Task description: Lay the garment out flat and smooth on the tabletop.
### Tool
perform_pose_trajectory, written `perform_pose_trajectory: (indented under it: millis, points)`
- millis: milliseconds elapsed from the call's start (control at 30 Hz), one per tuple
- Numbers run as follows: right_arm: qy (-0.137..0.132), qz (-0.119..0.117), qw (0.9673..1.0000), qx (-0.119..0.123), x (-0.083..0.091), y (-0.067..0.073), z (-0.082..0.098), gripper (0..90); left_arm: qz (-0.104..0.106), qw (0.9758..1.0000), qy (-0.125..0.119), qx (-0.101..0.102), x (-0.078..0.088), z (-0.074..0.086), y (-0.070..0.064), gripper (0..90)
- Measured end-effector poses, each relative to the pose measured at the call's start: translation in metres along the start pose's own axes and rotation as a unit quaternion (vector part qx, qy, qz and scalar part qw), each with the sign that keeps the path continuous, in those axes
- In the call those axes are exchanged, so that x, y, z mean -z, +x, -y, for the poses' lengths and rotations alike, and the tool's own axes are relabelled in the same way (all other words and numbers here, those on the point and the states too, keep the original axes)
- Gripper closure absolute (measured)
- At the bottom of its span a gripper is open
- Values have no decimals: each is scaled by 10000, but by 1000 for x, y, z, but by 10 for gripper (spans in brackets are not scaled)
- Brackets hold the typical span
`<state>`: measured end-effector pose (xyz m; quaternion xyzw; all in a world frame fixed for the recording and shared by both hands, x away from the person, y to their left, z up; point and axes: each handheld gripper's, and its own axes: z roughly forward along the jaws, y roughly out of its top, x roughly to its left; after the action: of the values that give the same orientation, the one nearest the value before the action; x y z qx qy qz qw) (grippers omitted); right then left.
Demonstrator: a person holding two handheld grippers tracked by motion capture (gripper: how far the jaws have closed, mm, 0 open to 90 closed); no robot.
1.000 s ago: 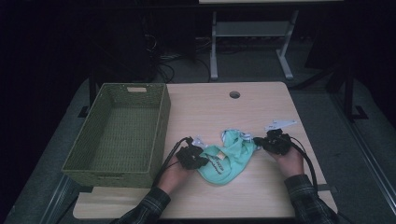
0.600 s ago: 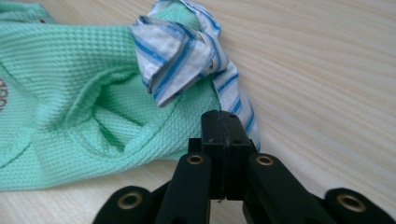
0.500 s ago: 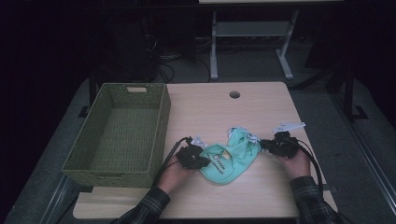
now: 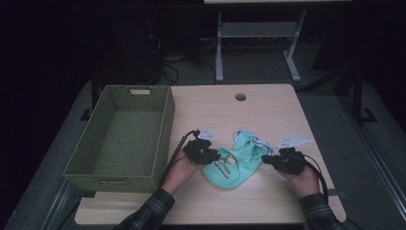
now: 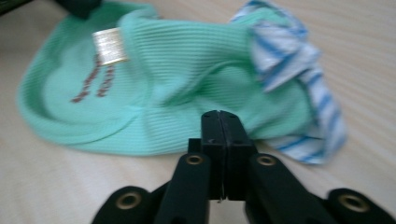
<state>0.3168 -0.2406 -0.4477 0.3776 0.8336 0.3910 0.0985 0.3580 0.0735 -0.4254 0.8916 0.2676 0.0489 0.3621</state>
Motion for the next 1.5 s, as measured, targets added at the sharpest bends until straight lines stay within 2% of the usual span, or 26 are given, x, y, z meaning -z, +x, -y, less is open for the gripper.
perform_pose_trajectory:
  millis: [167,267,300,367,567,733,967,1133,1200,1367,1500]
  points:
    - [78,-338,9994,64,-5,17,0,898,-10,10000,-54,-43,-2,-16,8,685]
    - [119,-440,9987,239,-13,26,-1,898,-1,9999,-121,-74,-5,-26,13,684]
    - [160,-477,9985,226,-15,29,-1,898,11,9999,-129,-95,-7,-29,14,684]
    - [227,-503,9979,332,-21,32,-1,899,48,9998,-160,-100,-12,-34,15,684]
    - [382,-554,9971,363,-32,36,-1,899,220,9995,-59,-201,-35,-47,18,688]
    - [461,-546,9966,403,-35,36,1,898,350,9993,-5,-114,-57,-49,14,713]
    - [480,-538,9963,474,-36,35,1,899,430,9988,199,-128,-79,-48,8,740]
    - [489,-553,9963,448,-36,35,1,899,397,9982,398,-227,-83,-46,9,739]
    - [490,-554,9963,446,-36,35,1,899,372,9980,433,-266,-86,-45,9,766]
    - [494,-550,9962,452,-36,35,1,899,419,9978,447,-271,-85,-45,10,855]
    - [509,-537,9962,450,-36,36,1,899,414,9978,438,-267,-83,-47,10,871]
